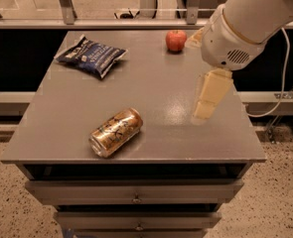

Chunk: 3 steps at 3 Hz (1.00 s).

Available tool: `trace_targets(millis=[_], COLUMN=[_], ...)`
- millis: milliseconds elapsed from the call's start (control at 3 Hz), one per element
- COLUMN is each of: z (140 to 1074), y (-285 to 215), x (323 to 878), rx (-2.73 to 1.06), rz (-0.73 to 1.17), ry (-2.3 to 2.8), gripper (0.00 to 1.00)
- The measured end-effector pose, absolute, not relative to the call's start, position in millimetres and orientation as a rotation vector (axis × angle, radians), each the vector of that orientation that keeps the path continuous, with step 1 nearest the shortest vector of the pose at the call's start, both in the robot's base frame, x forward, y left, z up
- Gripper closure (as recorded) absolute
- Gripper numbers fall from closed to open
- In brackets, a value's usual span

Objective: Pick orange can

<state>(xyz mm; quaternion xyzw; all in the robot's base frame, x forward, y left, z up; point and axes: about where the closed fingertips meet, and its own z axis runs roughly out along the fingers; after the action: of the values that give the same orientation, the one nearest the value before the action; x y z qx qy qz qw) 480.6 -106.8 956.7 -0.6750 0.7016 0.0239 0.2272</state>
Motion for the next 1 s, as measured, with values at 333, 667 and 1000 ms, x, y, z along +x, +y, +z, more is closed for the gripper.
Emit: trace_targets(millis=[333, 667, 1000], z=[931, 910, 894], y=[-52, -24, 2], x=[478, 468, 458], rx=[-1.995, -2.075, -2.131], rz=[0.171, 0.235, 0.288], ry=[1.75, 1.674, 1.616], gripper=[0.0, 0.0, 0.0])
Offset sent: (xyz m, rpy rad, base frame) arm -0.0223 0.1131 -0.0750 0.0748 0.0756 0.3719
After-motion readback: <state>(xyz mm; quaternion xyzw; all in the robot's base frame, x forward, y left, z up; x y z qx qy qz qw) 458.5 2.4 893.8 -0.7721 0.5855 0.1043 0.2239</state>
